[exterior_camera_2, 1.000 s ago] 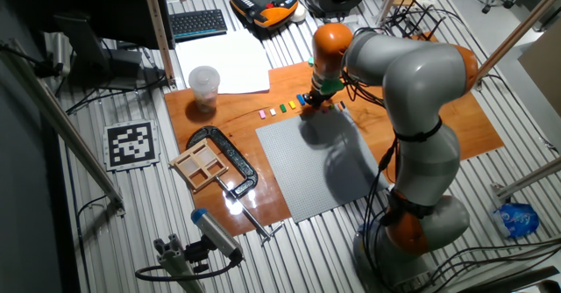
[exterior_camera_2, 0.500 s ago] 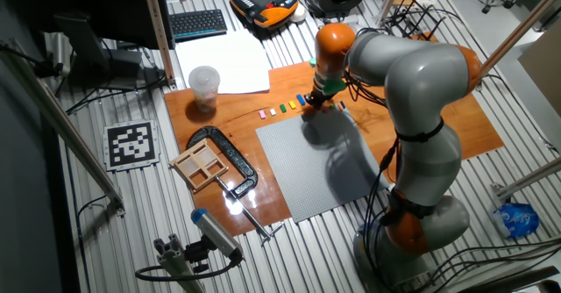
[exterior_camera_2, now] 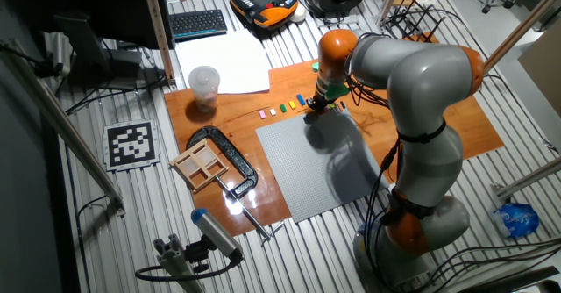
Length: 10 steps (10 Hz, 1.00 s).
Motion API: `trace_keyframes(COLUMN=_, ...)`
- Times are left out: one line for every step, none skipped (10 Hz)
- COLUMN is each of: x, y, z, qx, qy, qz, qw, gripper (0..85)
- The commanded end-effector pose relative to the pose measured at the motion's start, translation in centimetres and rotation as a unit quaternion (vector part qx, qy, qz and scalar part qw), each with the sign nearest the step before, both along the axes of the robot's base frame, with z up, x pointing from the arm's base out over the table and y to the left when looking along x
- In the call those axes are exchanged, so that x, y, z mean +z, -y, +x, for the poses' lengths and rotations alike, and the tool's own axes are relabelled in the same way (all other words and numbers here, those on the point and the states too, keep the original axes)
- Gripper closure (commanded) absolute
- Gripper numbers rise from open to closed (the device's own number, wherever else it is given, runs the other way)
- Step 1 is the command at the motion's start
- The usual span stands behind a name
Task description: Build with small Lego blocks
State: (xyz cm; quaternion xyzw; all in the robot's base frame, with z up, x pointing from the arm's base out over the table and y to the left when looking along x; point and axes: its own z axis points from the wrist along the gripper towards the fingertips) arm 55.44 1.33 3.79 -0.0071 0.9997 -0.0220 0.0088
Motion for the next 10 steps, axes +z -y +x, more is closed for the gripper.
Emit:
trace_keyframes(x=-0.09, y=-0.11, z=-0.16, qx=-0.001, qy=0.001, qz=0.001, qw=1.0, gripper=85.0)
trace_keyframes(x=-0.24, y=-0.29, z=-0.44, qx=-0.003, qy=0.003, qz=0.001, qw=1.0, gripper=85.0)
trace_keyframes(x=-0.26, y=-0.41, z=-0.69, qx=-0.003, qy=0.004, qz=0.001, qw=1.0, gripper=85.0)
trace_keyframes(x=-0.26, y=-0.4, z=-0.8, qx=-0.003, qy=0.003, qz=0.001, qw=1.0, gripper=85.0)
trace_keyframes(x=-0.32, y=-0.29, z=-0.79, qx=-0.003, qy=0.004, qz=0.001, qw=1.0, gripper=85.0)
trace_keyframes(x=-0.46, y=-0.2, z=-0.84, qx=-0.003, qy=0.004, qz=0.001, qw=1.0, gripper=85.0)
trace_keyframes(x=-0.49, y=-0.25, z=-0.93, qx=-0.004, qy=0.005, qz=0.001, qw=1.0, gripper=85.0)
trace_keyframes(x=-0.45, y=-0.21, z=-0.97, qx=-0.005, qy=0.005, qz=0.001, qw=1.0, gripper=85.0)
trace_keyframes(x=-0.43, y=-0.17, z=-1.0, qx=-0.006, qy=0.005, qz=0.001, qw=1.0, gripper=85.0)
trace_keyframes(x=-0.45, y=-0.1, z=-1.05, qx=-0.005, qy=0.005, qz=0.001, qw=1.0, gripper=85.0)
